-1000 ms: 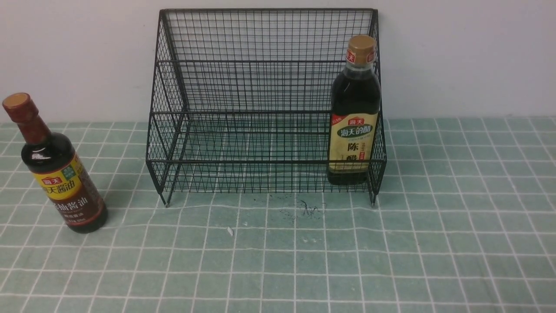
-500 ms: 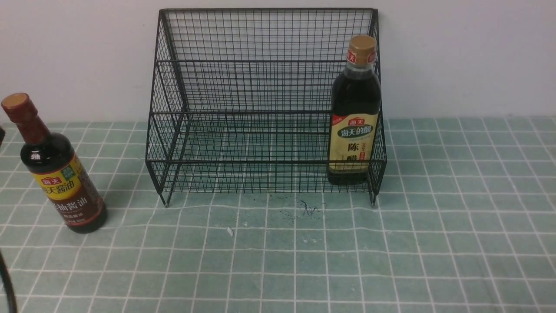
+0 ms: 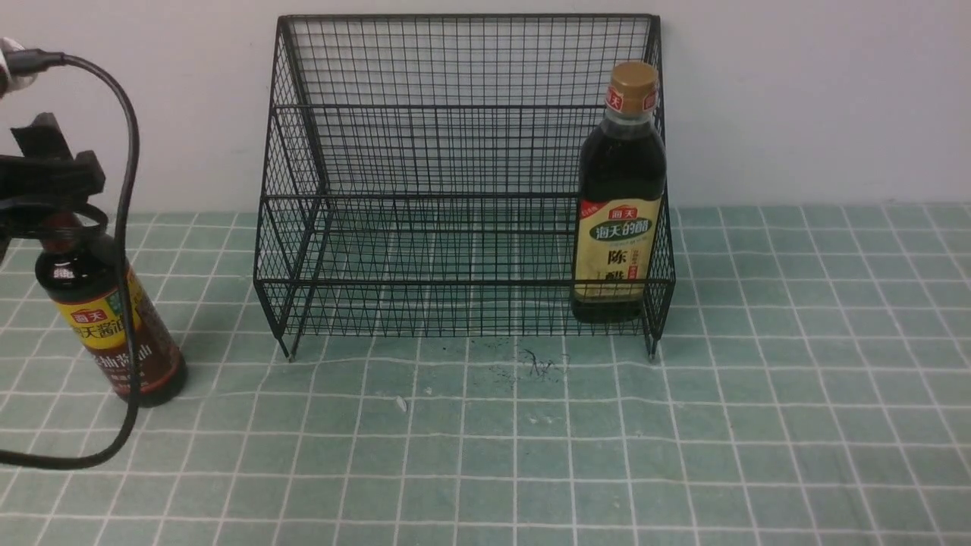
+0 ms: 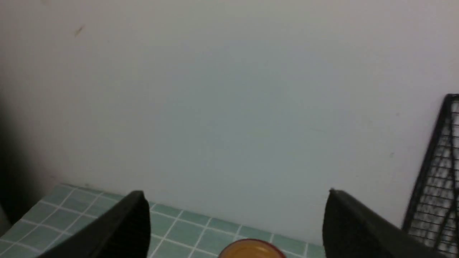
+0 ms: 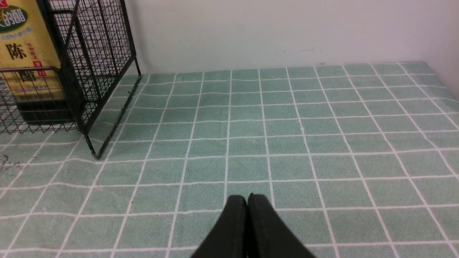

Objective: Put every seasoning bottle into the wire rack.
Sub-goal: Use the left arm to grab the condiment bottle closest to it, then use the left arm to put the condiment bottle back on the shelf

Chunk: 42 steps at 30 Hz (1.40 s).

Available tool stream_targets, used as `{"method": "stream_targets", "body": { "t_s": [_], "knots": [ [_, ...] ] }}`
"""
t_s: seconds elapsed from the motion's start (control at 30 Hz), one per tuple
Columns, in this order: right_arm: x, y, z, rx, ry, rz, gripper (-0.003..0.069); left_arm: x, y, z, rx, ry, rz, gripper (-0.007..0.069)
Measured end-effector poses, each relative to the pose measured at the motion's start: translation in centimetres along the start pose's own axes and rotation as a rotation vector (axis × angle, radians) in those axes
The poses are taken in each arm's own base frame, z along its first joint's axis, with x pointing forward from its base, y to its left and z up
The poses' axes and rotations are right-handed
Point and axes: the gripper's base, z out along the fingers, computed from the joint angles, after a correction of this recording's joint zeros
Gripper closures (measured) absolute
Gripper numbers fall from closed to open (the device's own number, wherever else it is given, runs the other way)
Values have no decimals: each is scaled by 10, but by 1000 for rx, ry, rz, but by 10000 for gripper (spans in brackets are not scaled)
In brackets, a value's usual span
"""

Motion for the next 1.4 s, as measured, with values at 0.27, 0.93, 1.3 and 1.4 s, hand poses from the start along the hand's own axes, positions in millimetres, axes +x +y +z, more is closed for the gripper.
{"method": "stream_targets", "body": {
  "t_s": [0.27,0.93,1.3,1.4],
  "knots": [
    [0,0,0,0,0,3,673,25,-1,17,-46,72,35,32],
    [0,0,0,0,0,-1,673,47,-8,29,-13,166,72,354],
    [0,0,0,0,0,0,673,5,-19,0,192,163,78,365],
    [0,0,0,0,0,0,673,-30,-26,-6,252,96,59,365]
  ]
}}
